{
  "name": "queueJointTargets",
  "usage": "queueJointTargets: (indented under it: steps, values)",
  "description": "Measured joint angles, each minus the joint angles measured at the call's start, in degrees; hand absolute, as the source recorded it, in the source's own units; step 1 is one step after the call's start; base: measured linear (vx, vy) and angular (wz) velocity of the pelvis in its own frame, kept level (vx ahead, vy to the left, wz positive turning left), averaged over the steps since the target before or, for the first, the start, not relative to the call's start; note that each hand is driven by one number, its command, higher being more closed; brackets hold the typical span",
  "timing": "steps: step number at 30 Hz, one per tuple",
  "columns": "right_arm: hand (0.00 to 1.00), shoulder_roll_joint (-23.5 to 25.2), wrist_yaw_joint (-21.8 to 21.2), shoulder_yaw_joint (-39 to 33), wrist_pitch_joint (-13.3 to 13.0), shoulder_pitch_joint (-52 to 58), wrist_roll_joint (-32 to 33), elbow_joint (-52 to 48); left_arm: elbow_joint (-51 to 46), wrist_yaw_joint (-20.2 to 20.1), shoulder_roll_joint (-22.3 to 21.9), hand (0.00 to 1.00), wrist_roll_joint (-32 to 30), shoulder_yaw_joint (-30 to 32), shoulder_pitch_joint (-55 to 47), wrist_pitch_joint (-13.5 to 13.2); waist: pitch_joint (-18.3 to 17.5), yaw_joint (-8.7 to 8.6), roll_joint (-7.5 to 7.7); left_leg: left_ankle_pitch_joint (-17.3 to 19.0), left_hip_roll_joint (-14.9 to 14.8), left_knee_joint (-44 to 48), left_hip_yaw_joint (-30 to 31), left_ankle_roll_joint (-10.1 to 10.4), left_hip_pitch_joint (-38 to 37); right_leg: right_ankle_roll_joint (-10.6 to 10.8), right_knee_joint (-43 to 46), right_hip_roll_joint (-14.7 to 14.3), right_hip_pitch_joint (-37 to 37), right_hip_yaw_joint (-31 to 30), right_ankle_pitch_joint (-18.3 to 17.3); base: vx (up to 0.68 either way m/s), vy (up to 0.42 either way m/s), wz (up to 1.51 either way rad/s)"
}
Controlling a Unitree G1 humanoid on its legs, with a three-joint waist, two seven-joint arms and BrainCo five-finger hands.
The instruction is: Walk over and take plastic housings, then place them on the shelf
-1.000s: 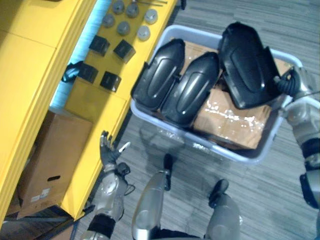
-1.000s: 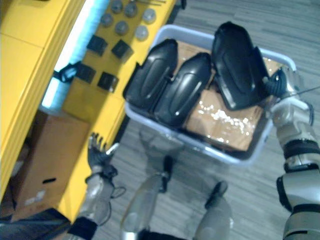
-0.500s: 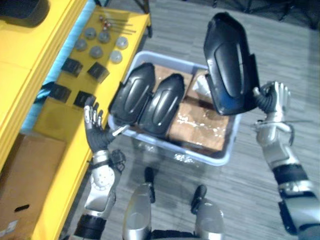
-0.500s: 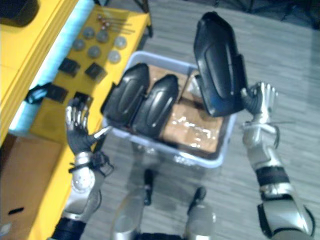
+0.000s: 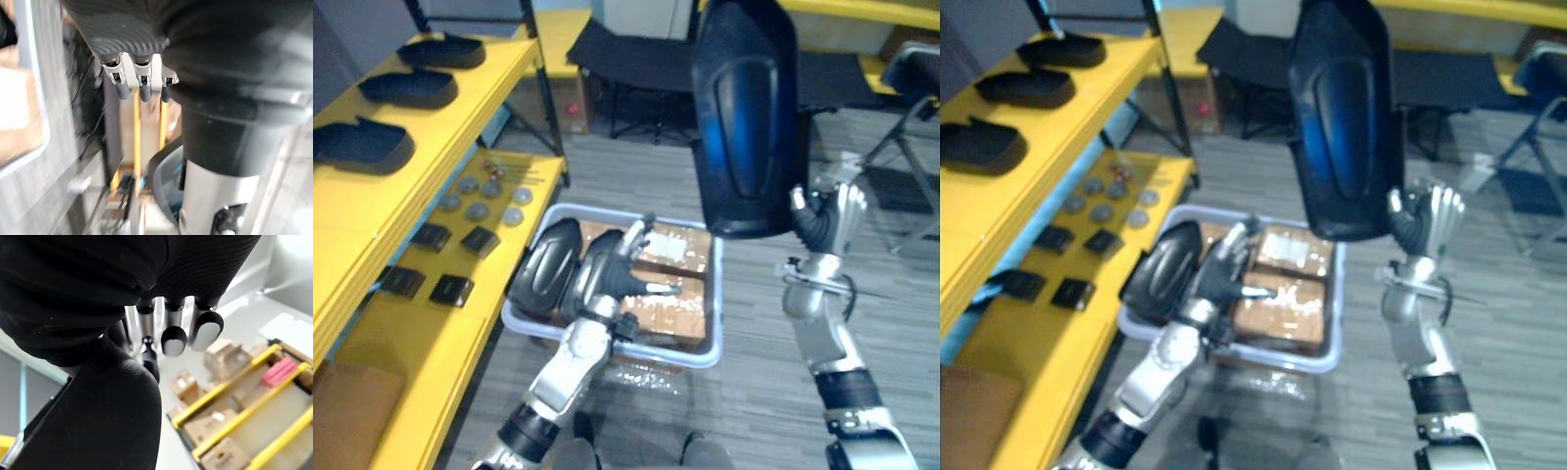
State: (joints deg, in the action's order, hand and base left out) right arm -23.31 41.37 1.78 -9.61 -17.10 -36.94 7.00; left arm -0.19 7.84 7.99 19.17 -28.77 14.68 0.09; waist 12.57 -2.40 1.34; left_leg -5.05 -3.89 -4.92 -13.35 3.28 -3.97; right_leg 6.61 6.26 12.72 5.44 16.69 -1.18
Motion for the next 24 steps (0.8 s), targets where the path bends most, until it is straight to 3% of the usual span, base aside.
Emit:
queueJointTargets:
  steps: [4,8,18,24]
  values:
    - [1.00,0.16,-0.15,2.17,-3.50,1.60,-2.36,-0.93,3.82,-1.94,-0.07,0.00,5.24,-0.99,1.19,1.61,-1.54,-0.69,-0.48,-0.33,-0.62,-0.07,-1.30,0.39,-1.07,0.22,-0.98,-0.65,0.60,-1.81,0.10,-0.03,0.007,-0.17]
    - [1.00,0.39,-1.35,2.46,-5.35,2.72,-3.99,-1.23,6.61,-1.80,-0.28,0.00,6.90,-1.18,1.34,2.14,-2.88,-1.44,-0.57,-0.60,-1.09,-0.11,-1.30,0.69,-1.08,0.20,-1.14,-1.14,0.61,-1.82,0.11,0.00,0.000,0.00]
    - [1.00,0.43,-1.87,4.17,-7.56,5.28,-6.75,-1.20,15.13,2.09,-1.82,0.00,4.81,1.29,3.55,3.62,-4.13,-1.58,-0.34,-1.73,-1.67,-0.14,-1.15,0.83,-1.10,-0.21,-1.78,-1.87,0.70,-1.87,0.83,-0.01,0.003,0.00]
    - [1.00,0.46,-2.65,5.32,-8.08,6.54,-8.35,-1.04,16.57,1.98,-1.82,0.00,9.74,1.60,3.55,3.92,-4.40,-1.58,-0.14,-2.00,-1.86,-0.20,-1.22,0.58,-1.00,-0.44,-2.43,-1.86,0.69,-2.19,1.21,-0.04,0.016,-0.01]
